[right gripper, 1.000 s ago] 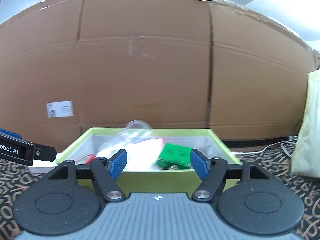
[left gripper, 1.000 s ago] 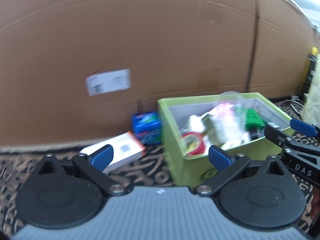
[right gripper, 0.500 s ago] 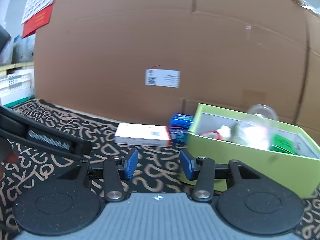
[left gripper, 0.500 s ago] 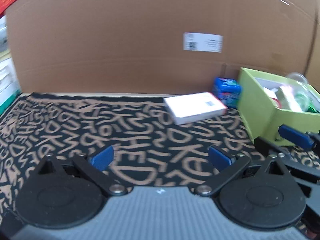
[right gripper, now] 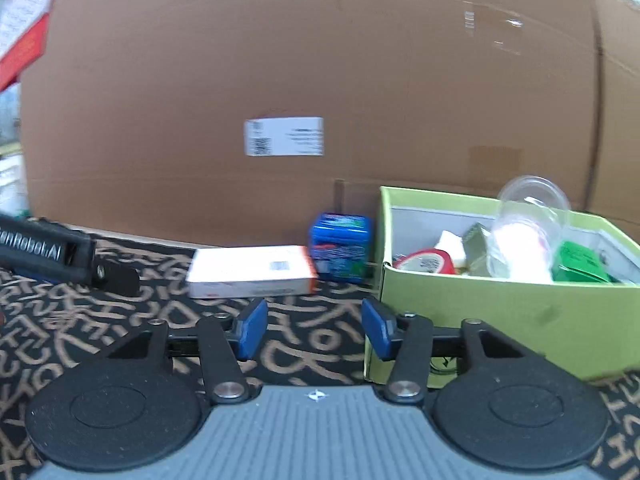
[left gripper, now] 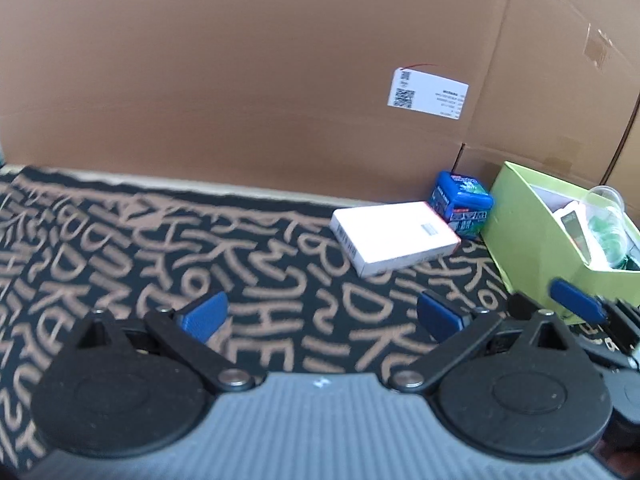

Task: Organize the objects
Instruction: 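Grasp the white-and-orange medicine box with the left gripper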

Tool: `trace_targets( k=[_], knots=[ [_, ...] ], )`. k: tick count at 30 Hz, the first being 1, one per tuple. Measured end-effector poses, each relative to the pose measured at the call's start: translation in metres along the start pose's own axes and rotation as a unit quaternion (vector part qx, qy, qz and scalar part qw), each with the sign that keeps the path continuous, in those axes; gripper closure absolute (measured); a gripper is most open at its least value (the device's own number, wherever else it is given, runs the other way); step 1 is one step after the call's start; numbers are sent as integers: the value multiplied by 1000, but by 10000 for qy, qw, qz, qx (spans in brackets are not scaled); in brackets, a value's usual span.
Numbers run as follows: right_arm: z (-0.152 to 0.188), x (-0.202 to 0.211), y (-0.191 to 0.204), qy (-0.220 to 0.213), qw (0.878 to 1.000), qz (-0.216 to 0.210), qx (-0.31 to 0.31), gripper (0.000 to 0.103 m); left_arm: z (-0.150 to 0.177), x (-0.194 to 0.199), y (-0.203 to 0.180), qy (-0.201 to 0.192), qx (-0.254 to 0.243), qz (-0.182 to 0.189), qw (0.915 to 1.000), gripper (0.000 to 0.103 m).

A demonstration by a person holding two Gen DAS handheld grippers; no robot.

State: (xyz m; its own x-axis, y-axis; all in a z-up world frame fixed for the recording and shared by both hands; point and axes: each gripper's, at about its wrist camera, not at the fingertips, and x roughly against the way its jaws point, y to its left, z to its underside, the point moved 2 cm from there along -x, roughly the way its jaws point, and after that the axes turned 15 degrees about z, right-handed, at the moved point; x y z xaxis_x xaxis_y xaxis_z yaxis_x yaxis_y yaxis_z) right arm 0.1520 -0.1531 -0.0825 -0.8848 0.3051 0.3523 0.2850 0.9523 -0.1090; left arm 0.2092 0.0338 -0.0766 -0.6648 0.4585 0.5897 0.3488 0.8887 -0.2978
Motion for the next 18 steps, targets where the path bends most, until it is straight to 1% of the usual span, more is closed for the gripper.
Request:
trace_targets(
  k=[3, 4, 5, 6, 8, 10, 12, 13, 14, 16, 18],
  knots=[
    [2, -4, -7, 206, 9990, 371, -160, 49, -16, -15, -2, 43, -271, 67, 9996, 0],
    [2, -3, -6, 246, 9985, 467, -125, 45, -23, -21, -2, 59, -374, 96, 9992, 0],
    [2, -3, -3, 249, 9985, 475, -92, 40, -30, -27, -2, 54, -470, 131, 9988, 0],
    [1, -1, 2, 207, 9992, 349, -10, 40, -37, -35, -3, 56, -569, 194, 9982, 0],
    [-1, -1, 16, 179, 9995, -69, 266, 40, -50, -54, -1, 136, -698, 303, 9970, 0],
    [-3, -8, 30, 319, 9979, -396, 396, 39, -60, -75, -1, 283, -794, 454, 9954, 0],
    [-7, -21, 39, 522, 9958, -644, 376, 36, -67, -94, 1, 438, -878, 628, 9932, 0],
    [-9, -29, 43, 635, 9945, -744, 379, 30, -69, -104, 3, 532, -921, 722, 9917, 0],
    [-11, -37, 47, 725, 9930, -835, 410, 25, -70, -113, 5, 636, -953, 800, 9902, 0],
    [-16, -55, 54, 848, 9911, -903, 492, 23, -72, -130, 9, 861, -1003, 908, 9871, 0],
    [-20, -72, 61, 920, 9905, -823, 600, 23, -73, -142, 15, 1024, -991, 990, 9848, 0]
  ],
)
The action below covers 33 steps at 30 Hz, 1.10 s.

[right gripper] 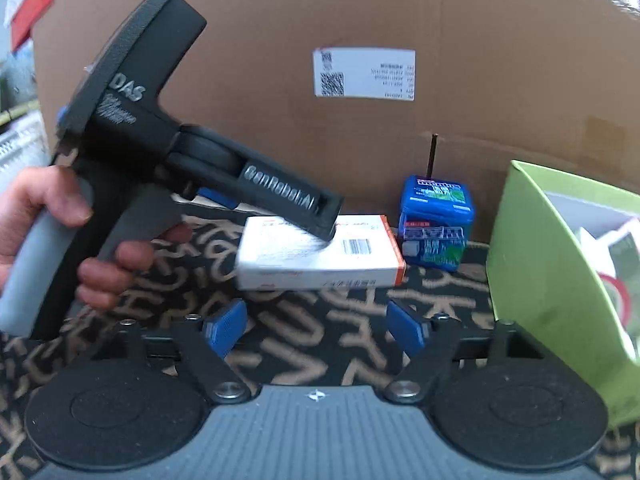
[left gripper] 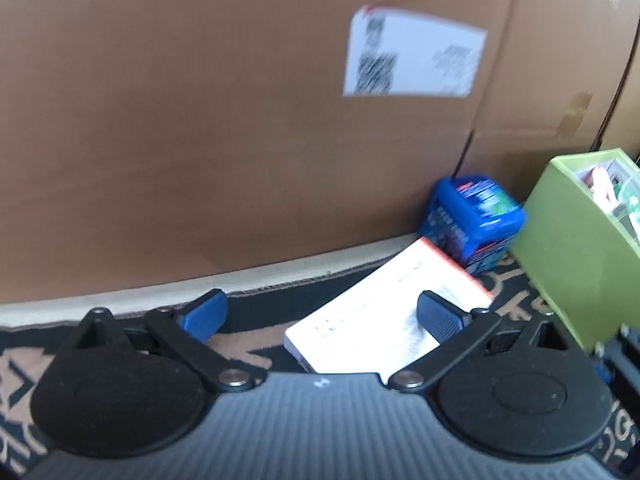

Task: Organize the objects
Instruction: 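Grasp the white-and-orange medicine box with the left gripper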

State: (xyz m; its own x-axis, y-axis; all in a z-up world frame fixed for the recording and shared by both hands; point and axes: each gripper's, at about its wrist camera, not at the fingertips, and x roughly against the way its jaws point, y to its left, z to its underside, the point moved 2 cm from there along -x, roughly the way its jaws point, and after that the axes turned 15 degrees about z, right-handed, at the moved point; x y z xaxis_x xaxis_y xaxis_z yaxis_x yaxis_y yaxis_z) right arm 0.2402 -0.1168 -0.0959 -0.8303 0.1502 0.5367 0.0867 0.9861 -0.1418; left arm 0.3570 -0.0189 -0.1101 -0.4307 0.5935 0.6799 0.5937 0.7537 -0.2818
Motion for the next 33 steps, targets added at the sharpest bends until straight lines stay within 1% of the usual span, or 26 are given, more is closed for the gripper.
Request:
trace_targets(
  k=[2, 3, 4, 5, 6, 7, 9, 10, 11, 12, 14, 16, 17, 18, 19, 20, 23, 25, 26, 27, 29, 31, 33],
  knots=[
    [-7, -19, 2, 102, 9999, -22, 10, 19, -1, -3, 9, 6, 197, 319, 9993, 0],
    [-9, -27, 3, 171, 9998, -60, 4, 19, 1, -4, 14, 28, 333, 449, 9984, 0],
    [-11, -35, 4, 211, 9997, -127, -10, 18, 3, -1, 15, -37, 316, 532, 9981, 2],
    [-13, -41, 7, 196, 9996, -214, -16, 15, 7, 2, 15, -47, 219, 561, 9982, 3],
    [-15, -44, 11, 186, 9994, -285, 40, 14, 12, 6, 14, -63, 150, 581, 9982, 3],
    [-18, -46, 16, 128, 9991, -397, 123, 14, 17, 11, 14, -52, 127, 634, 9979, 6],
    [-21, -46, 29, 64, 9959, -871, 252, 14, 29, 22, 9, -78, -51, 540, 9985, 8],
    [-21, -45, 37, 40, 9933, -1099, 356, 16, 36, 28, 6, -89, -145, 450, 9988, 17],
    [-20, -42, 47, 8, 9905, -1243, 589, 17, 41, 34, 7, -124, -129, 354, 9992, 19],
    [-18, -37, 56, -108, 9882, -1261, 863, 17, 46, 41, 9, -123, -89, 335, 9993, 19],
    [-12, -22, 67, -406, 9855, -1060, 1259, 17, 54, 54, 15, -234, 106, 447, 9987, 16],
    [-4, -11, 68, -470, 9860, -787, 1392, 17, 60, 65, 20, -357, 301, 469, 9978, 10],
    [-1, -7, 63, -438, 9882, -670, 1306, 17, 61, 70, 21, -425, 340, 457, 9975, 9],
    [1, -3, 57, -403, 9914, -490, 1148, 17, 59, 73, 24, -480, 363, 431, 9973, 5],
    [2, 2, 49, -432, 9944, -213, 938, 17, 55, 72, 22, -528, 405, 371, 9971, 2],
    [2, 6, 42, -532, 9957, 96, 756, 17, 53, 70, 21, -584, 466, 317, 9967, 1],
    [-3, 12, 20, -791, 9919, 949, 288, 17, 43, 66, 19, -766, 777, 323, 9935, 0],
    [-7, 10, 5, -851, 9880, 1288, -34, 17, 35, 62, 17, -863, 928, 364, 9913, 0],
    [-9, 6, 0, -845, 9872, 1342, -170, 19, 30, 57, 14, -894, 922, 377, 9910, 0],
    [-9, 3, -4, -827, 9878, 1298, -235, 20, 26, 52, 11, -900, 897, 340, 9913, 0],
    [-8, -2, -7, -781, 9886, 1264, -243, 21, 18, 42, 7, -876, 897, 196, 9919, 0],
    [-3, -4, -3, -799, 9876, 1351, -83, 24, 12, 34, 4, -851, 905, 194, 9921, 0],
    [0, -5, 1, -756, 9876, 1365, 177, 24, 7, 28, 0, -889, 862, 175, 9921, 0]
  ],
)
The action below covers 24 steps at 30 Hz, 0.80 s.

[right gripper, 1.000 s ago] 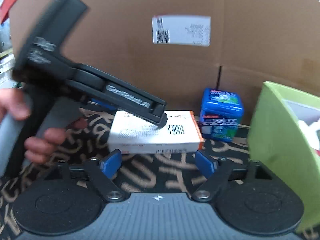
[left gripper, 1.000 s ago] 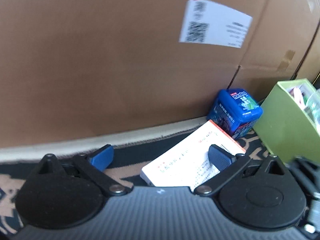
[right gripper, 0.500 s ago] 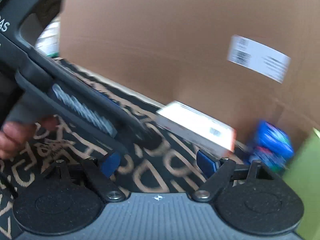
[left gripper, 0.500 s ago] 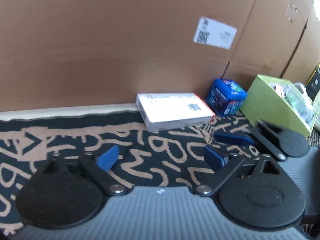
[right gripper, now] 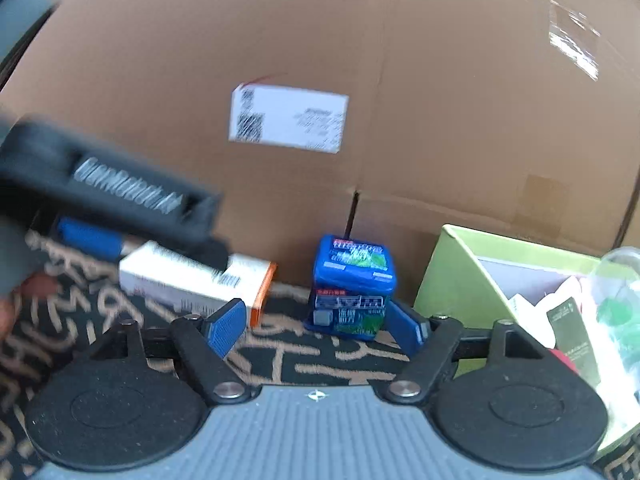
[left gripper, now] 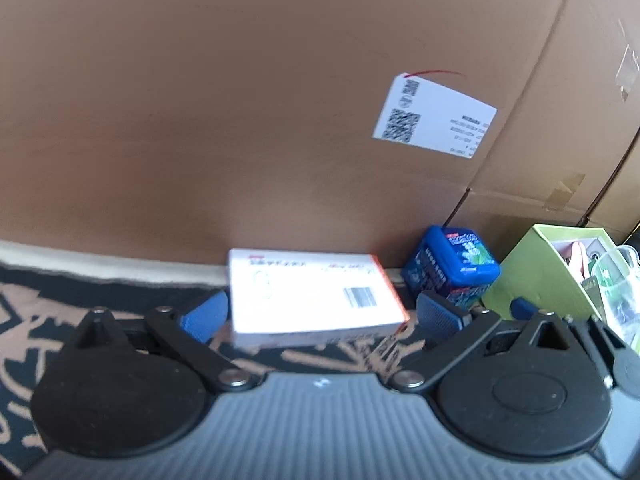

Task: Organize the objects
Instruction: 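Grasp the white-and-orange medicine box with the left gripper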

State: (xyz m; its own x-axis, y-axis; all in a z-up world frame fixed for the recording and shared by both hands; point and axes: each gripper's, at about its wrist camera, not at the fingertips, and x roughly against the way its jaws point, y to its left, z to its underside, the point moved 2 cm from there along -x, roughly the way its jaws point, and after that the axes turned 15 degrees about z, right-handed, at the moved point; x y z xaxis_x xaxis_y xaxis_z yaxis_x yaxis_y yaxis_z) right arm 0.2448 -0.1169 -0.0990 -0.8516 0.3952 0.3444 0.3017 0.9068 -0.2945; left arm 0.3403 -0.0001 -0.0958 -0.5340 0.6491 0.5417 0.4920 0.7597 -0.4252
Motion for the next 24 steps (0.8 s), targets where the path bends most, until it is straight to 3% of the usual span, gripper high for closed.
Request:
trace_targets(
  k=[4, 7, 10, 13, 19, 22, 24],
  knots=[
    [3, 0, -8, -1, 9998, 186, 90, 41, -2, -13, -7, 45, -108, -138, 9998, 0],
    [3, -10, -18, 88, 9994, 332, -25, 37, -3, -17, -9, -28, -438, -296, 9986, 0],
    [4, -5, -28, 165, 9980, -453, -418, 30, -4, -14, 6, -168, -386, -441, 9981, 0],
    [1, -1, -10, 288, 9878, -1460, -455, 30, -7, -16, 30, 302, 145, 23, 9994, 0],
    [-11, -25, 27, 513, 9827, -1778, 82, 30, -10, -2, 57, 383, 684, 609, 9951, 0],
    [-15, -37, 31, 610, 9826, -1755, 39, 30, -12, 3, 60, 512, 712, 596, 9944, 0],
    [-13, -24, 34, 420, 9735, -2238, 219, 30, -18, 4, 59, 617, 675, 398, 9950, 0]
  ],
)
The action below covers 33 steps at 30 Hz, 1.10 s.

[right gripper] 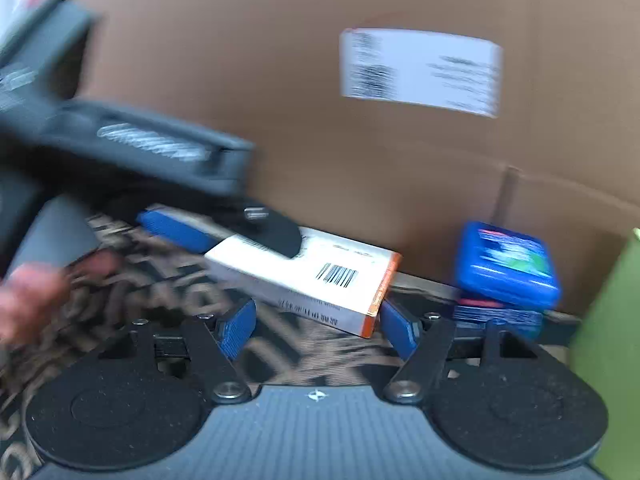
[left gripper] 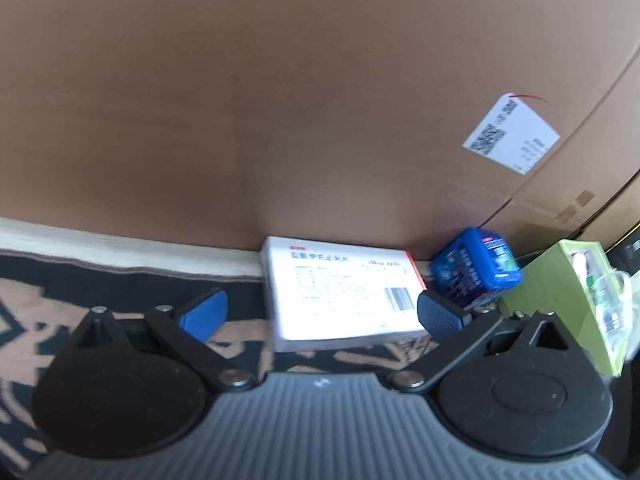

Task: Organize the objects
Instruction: 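Grasp the white-and-orange medicine box with the left gripper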

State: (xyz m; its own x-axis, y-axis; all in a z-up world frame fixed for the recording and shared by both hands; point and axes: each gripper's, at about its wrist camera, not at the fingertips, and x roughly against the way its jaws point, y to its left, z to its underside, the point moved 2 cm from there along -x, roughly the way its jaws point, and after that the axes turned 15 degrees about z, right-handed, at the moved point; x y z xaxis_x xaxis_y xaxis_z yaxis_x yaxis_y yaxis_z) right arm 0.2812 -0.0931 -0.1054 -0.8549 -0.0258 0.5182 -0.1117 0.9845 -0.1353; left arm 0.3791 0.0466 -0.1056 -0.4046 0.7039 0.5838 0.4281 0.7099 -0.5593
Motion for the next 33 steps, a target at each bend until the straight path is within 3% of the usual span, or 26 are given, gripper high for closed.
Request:
trace_targets(
  k=[4, 7, 9, 12, 13, 18, 21, 23, 26, 30, 33],
  knots=[
    [11, 42, 35, -616, 9897, -1061, 737, 32, -3, 17, 0, -142, 2, -385, 9992, 0],
    [14, 48, 43, -702, 9911, -630, 940, 32, -4, 31, -3, -208, 19, -515, 9985, 0],
    [10, 39, 37, -690, 9941, -242, 798, 31, -4, 36, -7, -296, 54, -794, 9964, 0],
    [-7, 13, 18, -684, 9963, -197, 486, 15, 4, 47, -18, -532, 4, -1201, 9913, 0],
    [-13, 5, 16, -675, 9962, -323, 454, 8, 8, 50, -22, -555, -29, -1209, 9911, 0],
    [-28, -38, 9, -189, 9950, -848, 496, 7, 27, 63, -21, -506, 75, -1057, 9931, 0],
    [-23, -56, 7, 397, 9924, -1097, 384, 8, 31, 50, -10, -403, 434, -795, 9951, 0],
    [-16, -35, 13, 245, 9919, -1173, 433, 9, 30, 44, -5, -351, 577, -699, 9953, 0],
    [2, 8, 29, -198, 9817, -1812, 543, 12, 33, 38, -6, -208, 491, -811, 9953, 0],
    [14, 39, 32, -745, 9854, -1314, 785, 12, 35, 33, -16, -178, 251, -1098, 9935, 0],
    [18, 47, 11, -778, 9956, -226, 472, 12, 36, 25, -20, -280, 117, -1283, 9913, 0]
  ],
)
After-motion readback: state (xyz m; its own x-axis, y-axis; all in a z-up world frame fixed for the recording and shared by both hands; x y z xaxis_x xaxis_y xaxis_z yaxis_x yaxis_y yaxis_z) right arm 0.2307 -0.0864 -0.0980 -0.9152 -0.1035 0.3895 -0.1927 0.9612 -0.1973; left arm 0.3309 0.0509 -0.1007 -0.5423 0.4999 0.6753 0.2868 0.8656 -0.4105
